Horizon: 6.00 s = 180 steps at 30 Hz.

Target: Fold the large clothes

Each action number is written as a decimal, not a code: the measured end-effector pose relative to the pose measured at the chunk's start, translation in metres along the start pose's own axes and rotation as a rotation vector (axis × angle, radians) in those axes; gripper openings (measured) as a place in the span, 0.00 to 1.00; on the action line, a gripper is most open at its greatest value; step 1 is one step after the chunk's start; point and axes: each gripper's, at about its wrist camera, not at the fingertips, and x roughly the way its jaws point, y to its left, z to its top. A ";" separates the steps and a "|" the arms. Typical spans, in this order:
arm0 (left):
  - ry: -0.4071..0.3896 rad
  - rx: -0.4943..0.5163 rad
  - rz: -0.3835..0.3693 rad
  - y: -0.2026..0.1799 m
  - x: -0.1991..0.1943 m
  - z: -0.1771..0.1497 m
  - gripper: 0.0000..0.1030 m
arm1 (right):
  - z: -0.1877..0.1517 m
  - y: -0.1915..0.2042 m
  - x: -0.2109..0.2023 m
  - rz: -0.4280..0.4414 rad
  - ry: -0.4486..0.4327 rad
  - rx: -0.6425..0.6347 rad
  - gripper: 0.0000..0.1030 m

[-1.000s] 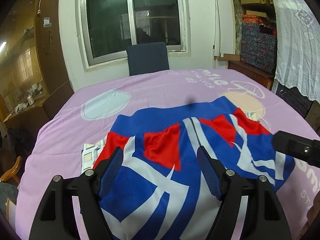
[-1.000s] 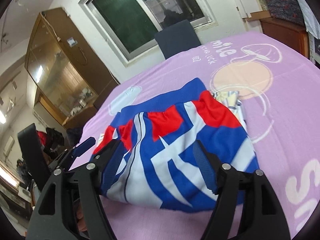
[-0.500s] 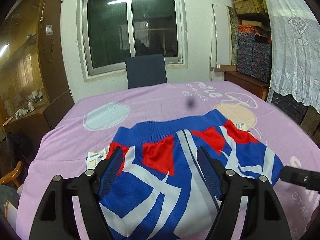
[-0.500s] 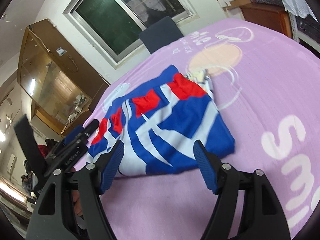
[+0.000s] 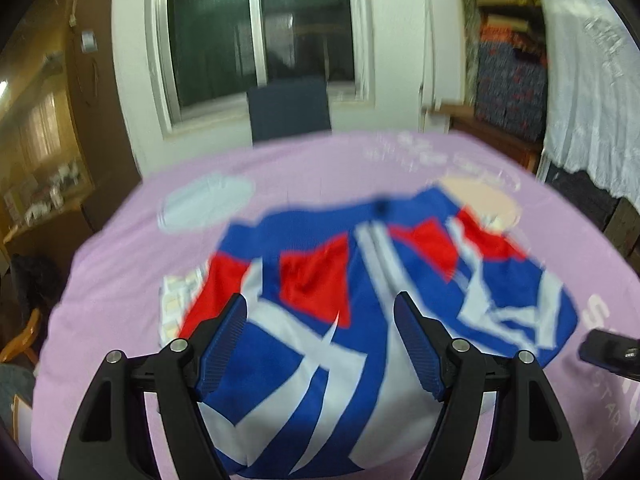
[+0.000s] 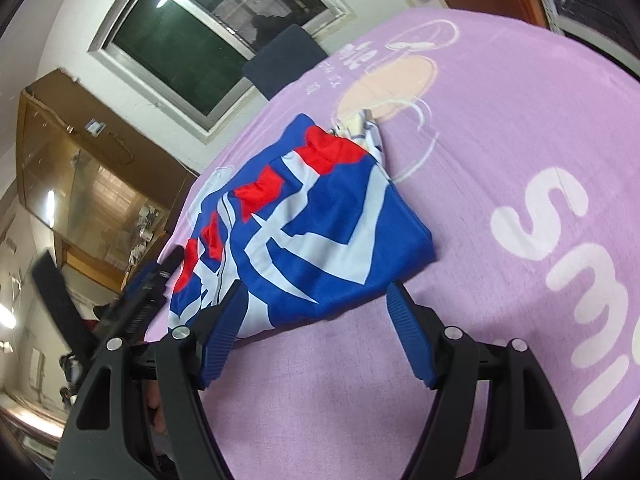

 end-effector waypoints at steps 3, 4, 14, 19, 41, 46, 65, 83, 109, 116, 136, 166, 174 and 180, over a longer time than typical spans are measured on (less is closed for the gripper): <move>0.132 -0.020 -0.019 0.005 0.030 -0.006 0.75 | -0.002 -0.005 0.001 -0.002 0.007 0.053 0.68; 0.140 -0.018 -0.009 0.006 0.035 -0.008 0.78 | -0.002 -0.007 0.001 -0.002 0.007 0.068 0.68; 0.169 -0.053 -0.001 0.016 0.041 -0.008 0.82 | 0.001 -0.027 0.016 0.004 0.011 0.238 0.68; 0.139 -0.166 -0.096 0.038 0.028 -0.001 0.76 | 0.016 -0.028 0.027 -0.014 -0.049 0.268 0.68; 0.195 -0.044 0.024 0.018 0.054 -0.004 0.84 | 0.038 -0.022 0.052 -0.111 -0.147 0.223 0.53; 0.204 -0.043 0.032 0.017 0.058 -0.001 0.85 | 0.027 -0.003 0.057 -0.141 -0.122 0.118 0.52; 0.217 -0.181 -0.091 0.055 0.050 0.008 0.59 | 0.048 0.017 0.068 -0.201 -0.124 0.083 0.23; 0.171 -0.319 -0.363 0.119 0.027 0.033 0.63 | 0.021 0.153 0.061 -0.316 -0.283 -0.476 0.21; 0.335 -0.157 -0.681 0.032 0.069 0.099 0.17 | -0.033 0.155 0.063 -0.273 -0.279 -0.806 0.53; 0.306 -0.144 -0.643 0.036 0.054 0.105 0.16 | -0.034 0.155 0.055 -0.255 -0.296 -0.838 0.17; 0.271 -0.333 -0.452 0.191 0.043 0.017 0.17 | -0.122 0.247 0.129 -0.200 -0.076 -1.202 0.13; 0.057 -0.074 -0.039 0.155 -0.004 0.006 0.37 | -0.105 0.231 0.131 -0.005 0.050 -1.111 0.34; -0.242 0.084 0.460 0.120 -0.049 0.006 0.70 | -0.090 0.221 0.109 -0.011 0.010 -1.083 0.42; -0.329 0.098 0.681 0.116 -0.055 0.007 0.79 | -0.085 0.211 0.102 -0.041 -0.004 -1.094 0.44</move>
